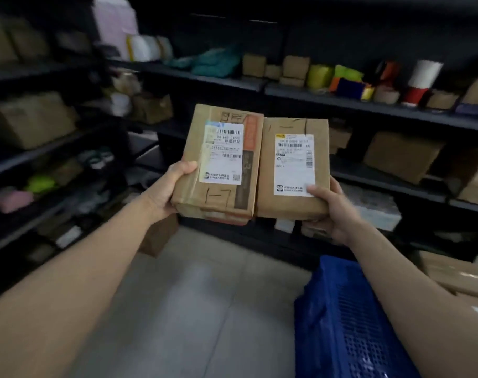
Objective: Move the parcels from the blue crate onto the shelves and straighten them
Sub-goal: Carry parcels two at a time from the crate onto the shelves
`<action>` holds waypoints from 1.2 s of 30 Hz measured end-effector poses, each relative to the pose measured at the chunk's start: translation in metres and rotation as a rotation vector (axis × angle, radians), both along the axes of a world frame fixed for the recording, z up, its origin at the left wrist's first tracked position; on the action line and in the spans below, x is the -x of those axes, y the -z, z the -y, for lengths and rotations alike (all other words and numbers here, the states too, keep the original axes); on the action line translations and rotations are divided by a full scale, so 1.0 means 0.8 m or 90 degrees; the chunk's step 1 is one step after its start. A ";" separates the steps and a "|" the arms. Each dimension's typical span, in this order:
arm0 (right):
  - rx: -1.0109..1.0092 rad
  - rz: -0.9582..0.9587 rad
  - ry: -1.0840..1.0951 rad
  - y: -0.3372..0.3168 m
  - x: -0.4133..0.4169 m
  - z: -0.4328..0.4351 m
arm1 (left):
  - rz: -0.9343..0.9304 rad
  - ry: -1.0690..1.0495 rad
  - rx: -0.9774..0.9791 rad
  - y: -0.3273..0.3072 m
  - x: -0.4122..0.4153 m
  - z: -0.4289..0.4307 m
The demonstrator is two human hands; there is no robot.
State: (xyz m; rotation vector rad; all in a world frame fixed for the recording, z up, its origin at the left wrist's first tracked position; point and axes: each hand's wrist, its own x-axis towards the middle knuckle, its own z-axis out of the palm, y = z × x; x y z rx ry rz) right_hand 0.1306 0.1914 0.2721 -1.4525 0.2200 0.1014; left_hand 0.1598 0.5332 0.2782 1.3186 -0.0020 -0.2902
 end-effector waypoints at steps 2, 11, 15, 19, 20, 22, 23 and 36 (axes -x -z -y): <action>0.009 0.015 -0.093 -0.010 -0.026 -0.073 | 0.015 -0.090 0.011 -0.002 0.031 -0.076; 0.055 0.031 -0.384 -0.025 -0.055 -0.412 | 0.018 -0.360 0.029 0.012 0.193 -0.363; 0.062 0.035 -0.457 -0.023 -0.037 -0.562 | -0.021 -0.457 -0.004 0.019 0.264 -0.476; 0.069 0.046 -0.522 -0.021 -0.011 -0.710 | -0.054 -0.551 -0.030 0.021 0.328 -0.587; 0.075 0.050 -0.540 -0.019 -0.003 -0.745 | -0.052 -0.563 -0.031 0.020 0.343 -0.612; 0.085 0.055 -0.569 -0.013 0.014 -0.808 | -0.066 -0.595 -0.021 0.021 0.374 -0.658; 0.085 0.054 -0.583 -0.009 0.022 -0.837 | -0.075 -0.612 -0.013 0.023 0.389 -0.680; 0.085 0.055 -0.780 -0.007 0.076 -1.132 | -0.075 -0.817 -0.002 0.032 0.503 -0.871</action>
